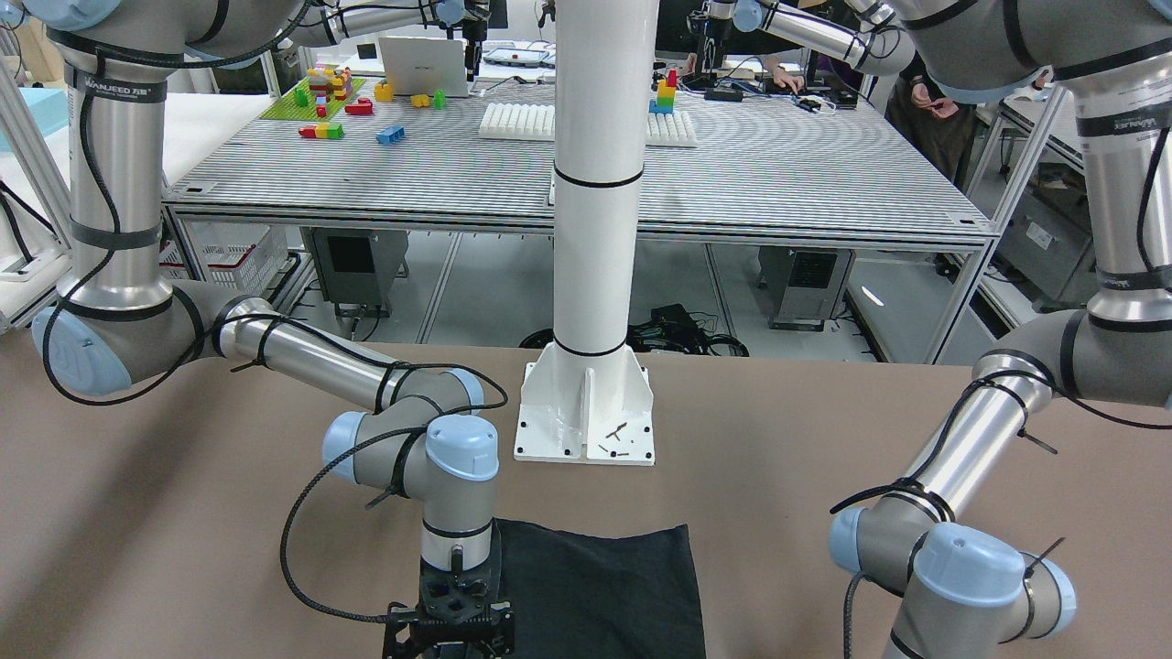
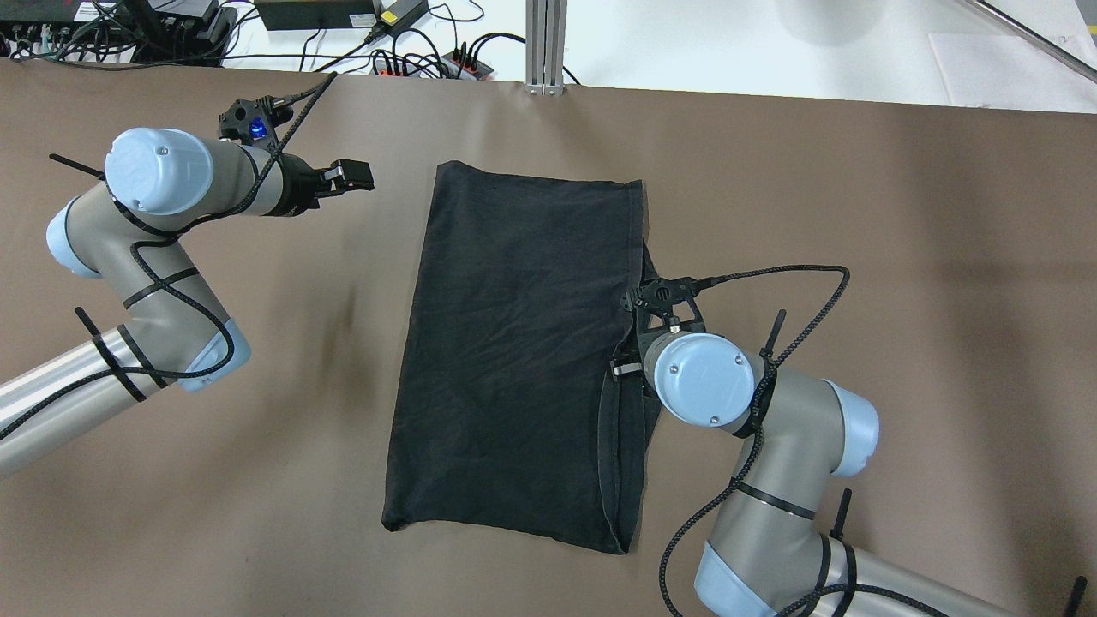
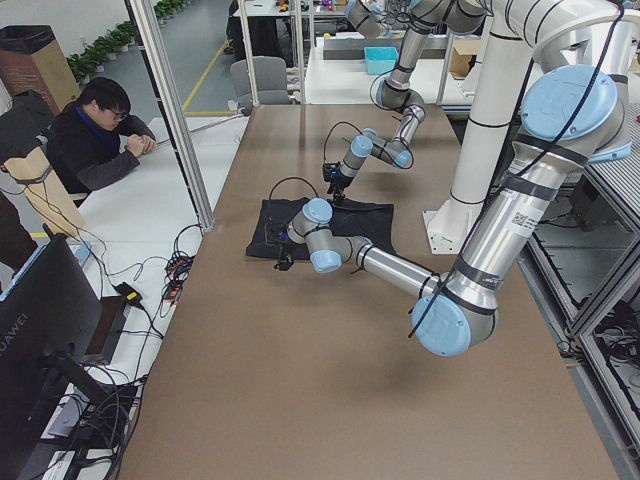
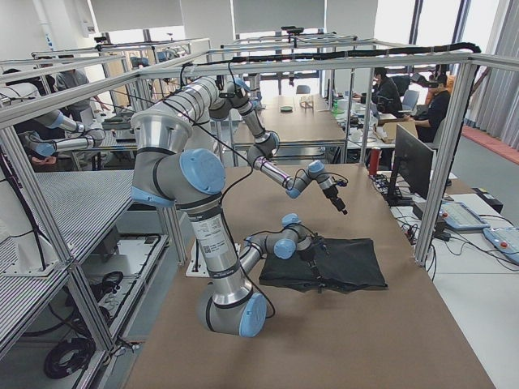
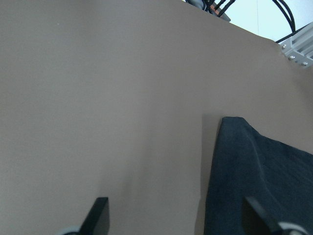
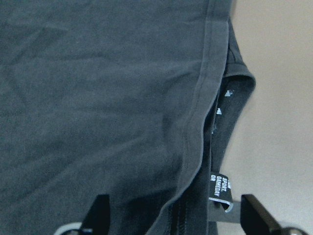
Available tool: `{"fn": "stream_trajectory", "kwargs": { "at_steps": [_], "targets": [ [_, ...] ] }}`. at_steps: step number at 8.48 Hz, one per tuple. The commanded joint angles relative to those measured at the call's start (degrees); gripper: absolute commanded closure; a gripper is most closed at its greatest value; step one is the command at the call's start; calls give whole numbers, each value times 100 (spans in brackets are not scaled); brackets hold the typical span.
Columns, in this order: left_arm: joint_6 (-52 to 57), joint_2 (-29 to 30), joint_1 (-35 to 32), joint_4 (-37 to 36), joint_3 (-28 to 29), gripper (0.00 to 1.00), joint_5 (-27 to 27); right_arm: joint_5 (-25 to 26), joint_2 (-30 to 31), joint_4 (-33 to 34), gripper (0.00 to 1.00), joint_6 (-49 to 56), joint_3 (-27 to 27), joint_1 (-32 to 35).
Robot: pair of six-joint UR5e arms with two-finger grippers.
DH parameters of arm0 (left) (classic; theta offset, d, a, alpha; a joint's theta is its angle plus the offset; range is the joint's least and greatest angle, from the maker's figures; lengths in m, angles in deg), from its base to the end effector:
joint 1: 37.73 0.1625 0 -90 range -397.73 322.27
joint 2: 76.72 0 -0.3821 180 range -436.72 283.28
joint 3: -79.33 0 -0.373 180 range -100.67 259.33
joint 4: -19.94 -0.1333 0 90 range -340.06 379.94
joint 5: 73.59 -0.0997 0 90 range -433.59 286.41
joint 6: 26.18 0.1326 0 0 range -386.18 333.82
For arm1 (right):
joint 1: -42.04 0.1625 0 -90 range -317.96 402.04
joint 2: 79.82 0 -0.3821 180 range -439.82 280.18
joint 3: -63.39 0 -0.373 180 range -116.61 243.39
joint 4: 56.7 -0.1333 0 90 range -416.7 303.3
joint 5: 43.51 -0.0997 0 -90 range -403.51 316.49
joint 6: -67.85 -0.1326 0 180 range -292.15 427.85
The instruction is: Fold clothes
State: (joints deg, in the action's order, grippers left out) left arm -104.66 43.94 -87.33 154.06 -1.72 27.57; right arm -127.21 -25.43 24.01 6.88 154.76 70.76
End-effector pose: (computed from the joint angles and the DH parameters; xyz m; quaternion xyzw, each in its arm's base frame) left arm 0.3723 -0.6035 0.3155 0.2047 0.5072 -0.2226 0.8070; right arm -0.5293 -0.4586 0.2678 0.2337 -0.3191 0.0191 0.9182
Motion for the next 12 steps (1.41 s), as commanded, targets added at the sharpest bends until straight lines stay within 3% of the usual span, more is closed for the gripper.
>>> {"fn": "stream_trajectory", "kwargs": {
  "at_steps": [1, 3, 7, 8, 10, 11, 12],
  "targets": [
    [-1, 10, 3, 0, 1, 5, 9, -32, -52, 24, 6, -3, -154, -6],
    [-1, 54, 3, 0, 9, 5, 0, -50, 193, 24, 6, 15, -14, 2],
    [-18, 142, 12, -26, 1, 5, -70, -261, 1413, -2, 6, 402, 1284, 3],
    [-18, 151, 12, -35, 1, 5, -70, -269, 1460, -11, 6, 402, 1462, -6],
    [-18, 177, 12, -44, 1, 5, -70, -330, 1216, -80, 6, 193, 1823, -41],
    [-18, 186, 12, -44, -8, 5, -70, -296, 788, -290, 6, -375, 1676, -68],
    [-18, 186, 12, -44, -17, 5, -62, -287, 444, -945, 6, -676, 1300, -77]
  ]
}}
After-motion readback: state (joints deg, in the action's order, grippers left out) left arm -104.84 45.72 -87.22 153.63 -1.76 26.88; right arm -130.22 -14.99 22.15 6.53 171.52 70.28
